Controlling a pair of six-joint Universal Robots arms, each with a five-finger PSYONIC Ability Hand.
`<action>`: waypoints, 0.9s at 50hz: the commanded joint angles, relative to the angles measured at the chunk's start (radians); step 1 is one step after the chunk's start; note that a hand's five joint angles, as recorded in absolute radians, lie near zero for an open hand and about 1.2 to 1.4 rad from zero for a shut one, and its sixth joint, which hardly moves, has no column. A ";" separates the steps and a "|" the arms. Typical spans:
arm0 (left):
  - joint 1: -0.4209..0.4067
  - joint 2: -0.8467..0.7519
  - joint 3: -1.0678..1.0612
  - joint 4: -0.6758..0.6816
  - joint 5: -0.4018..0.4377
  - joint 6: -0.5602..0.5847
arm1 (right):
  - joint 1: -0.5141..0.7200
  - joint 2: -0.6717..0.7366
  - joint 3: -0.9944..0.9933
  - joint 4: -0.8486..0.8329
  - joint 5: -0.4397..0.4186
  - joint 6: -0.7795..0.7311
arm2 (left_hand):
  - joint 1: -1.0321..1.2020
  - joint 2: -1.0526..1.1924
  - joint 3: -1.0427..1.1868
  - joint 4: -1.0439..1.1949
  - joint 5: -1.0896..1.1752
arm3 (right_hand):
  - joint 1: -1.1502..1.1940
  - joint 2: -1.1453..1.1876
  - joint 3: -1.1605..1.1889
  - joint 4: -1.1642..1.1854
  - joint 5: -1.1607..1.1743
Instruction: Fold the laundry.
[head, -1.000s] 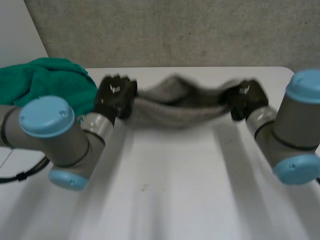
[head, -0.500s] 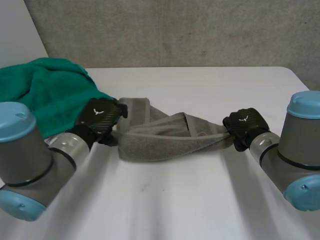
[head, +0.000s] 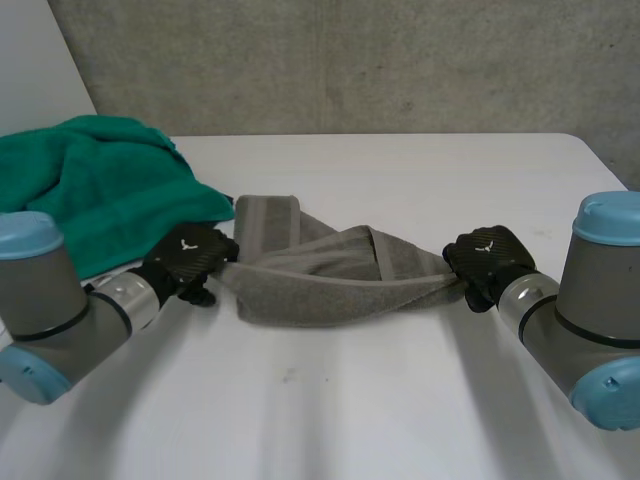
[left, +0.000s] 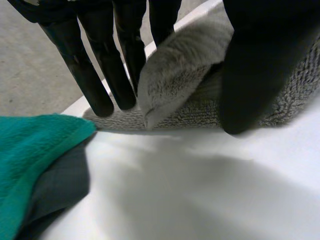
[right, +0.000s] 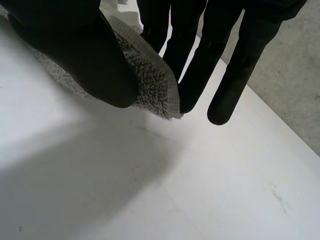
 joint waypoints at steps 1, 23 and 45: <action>-0.058 -0.061 0.104 -0.007 -0.039 -0.007 | -0.002 -0.002 0.000 -0.001 -0.002 0.000 | 0.480 0.524 0.527 0.525 0.531 | 0.279 0.216 0.203 0.199 0.222; -0.080 0.678 0.087 -0.153 -0.208 -0.126 | -0.114 -0.454 -0.469 0.525 0.011 -0.213 | 0.480 0.524 0.527 0.525 0.531 | 0.279 0.216 0.203 0.199 0.222; -0.181 -0.036 0.992 0.094 -0.455 -0.128 | -0.100 0.103 -1.020 0.071 0.132 -0.121 | 0.480 0.524 0.527 0.525 0.531 | 0.279 0.216 0.203 0.199 0.222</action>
